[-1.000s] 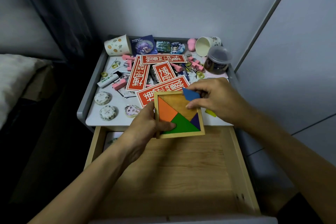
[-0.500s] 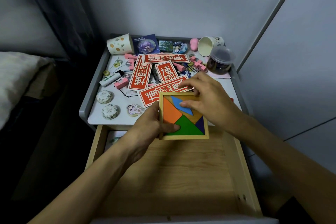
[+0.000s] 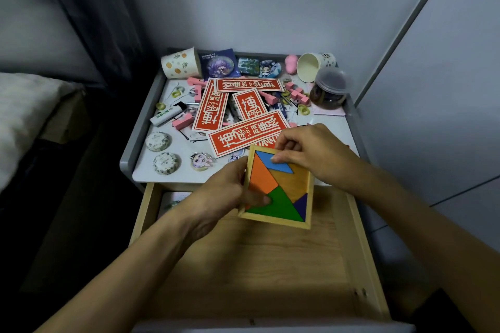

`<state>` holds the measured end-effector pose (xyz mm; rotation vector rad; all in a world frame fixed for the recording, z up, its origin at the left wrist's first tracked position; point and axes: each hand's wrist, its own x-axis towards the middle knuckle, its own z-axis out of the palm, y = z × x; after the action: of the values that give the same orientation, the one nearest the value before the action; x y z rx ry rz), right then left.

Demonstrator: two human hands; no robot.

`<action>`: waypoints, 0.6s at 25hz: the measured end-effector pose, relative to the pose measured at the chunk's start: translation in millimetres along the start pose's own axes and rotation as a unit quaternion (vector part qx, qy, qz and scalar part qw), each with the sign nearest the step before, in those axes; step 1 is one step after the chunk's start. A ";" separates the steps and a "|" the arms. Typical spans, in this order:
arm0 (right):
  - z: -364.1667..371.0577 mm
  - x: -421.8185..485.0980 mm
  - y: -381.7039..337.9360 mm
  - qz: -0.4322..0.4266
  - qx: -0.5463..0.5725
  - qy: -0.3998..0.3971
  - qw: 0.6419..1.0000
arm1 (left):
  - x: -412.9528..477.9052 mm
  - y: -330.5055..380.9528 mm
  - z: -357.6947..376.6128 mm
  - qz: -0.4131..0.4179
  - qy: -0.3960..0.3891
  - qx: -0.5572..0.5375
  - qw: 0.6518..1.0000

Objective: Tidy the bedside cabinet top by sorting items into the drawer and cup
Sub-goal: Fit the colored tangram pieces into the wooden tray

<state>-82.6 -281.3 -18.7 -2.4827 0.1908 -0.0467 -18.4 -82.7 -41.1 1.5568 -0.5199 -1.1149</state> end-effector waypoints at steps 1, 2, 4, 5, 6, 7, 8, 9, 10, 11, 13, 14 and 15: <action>0.8 -0.2 -0.1 -0.005 -0.005 -0.004 1.000 | -0.2 0.7 0.2 -0.004 -0.001 -0.021 1.000; 2.2 -0.4 -0.6 -0.012 -0.010 -0.006 1.000 | -0.3 1.3 0.4 -0.009 0.002 -0.046 0.999; 5.6 -1.2 -3.7 -0.027 -0.018 -0.008 0.999 | 0.0 1.9 1.6 -0.017 0.030 -0.084 0.996; 7.8 -1.8 -6.1 -0.032 -0.017 -0.014 0.999 | 0.8 1.3 1.8 -0.020 0.050 -0.092 0.994; 10.6 -2.1 -8.3 -0.037 -0.015 -0.020 0.999 | 1.7 0.0 1.4 -0.023 0.067 -0.095 0.993; 12.9 -2.8 -10.1 -0.041 -0.013 -0.025 0.999 | 2.3 -1.2 1.0 -0.025 0.078 -0.096 0.992; 14.8 -2.9 -11.6 -0.046 -0.009 -0.028 0.999 | 2.3 -1.9 0.7 -0.028 0.085 -0.098 0.991; 15.1 -2.6 -12.3 -0.050 0.002 -0.029 0.998 | 2.3 -1.8 0.6 -0.029 0.089 -0.104 0.990; 13.8 -1.8 -11.0 -0.053 0.017 -0.026 0.998 | 2.3 -1.3 0.4 -0.029 0.094 -0.116 0.988; 11.0 0.0 -7.9 -0.053 0.031 -0.012 0.998 | 2.3 -0.6 0.0 -0.029 0.102 -0.129 0.986; 0.9 8.1 11.0 -0.014 0.043 0.062 0.997 | 1.8 1.5 -0.9 -0.028 0.120 -0.152 0.981; -5.9 13.9 25.7 0.026 0.036 0.111 0.993 | 0.9 2.3 -1.3 -0.028 0.127 -0.161 0.978; -13.1 19.5 41.6 0.071 0.013 0.155 0.985 | -0.4 2.8 -1.5 -0.028 0.132 -0.168 0.976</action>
<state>-69.7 -324.8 -33.8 -2.4171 0.4953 -0.3746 -16.6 -82.4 -38.4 1.3978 -0.1008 -0.9601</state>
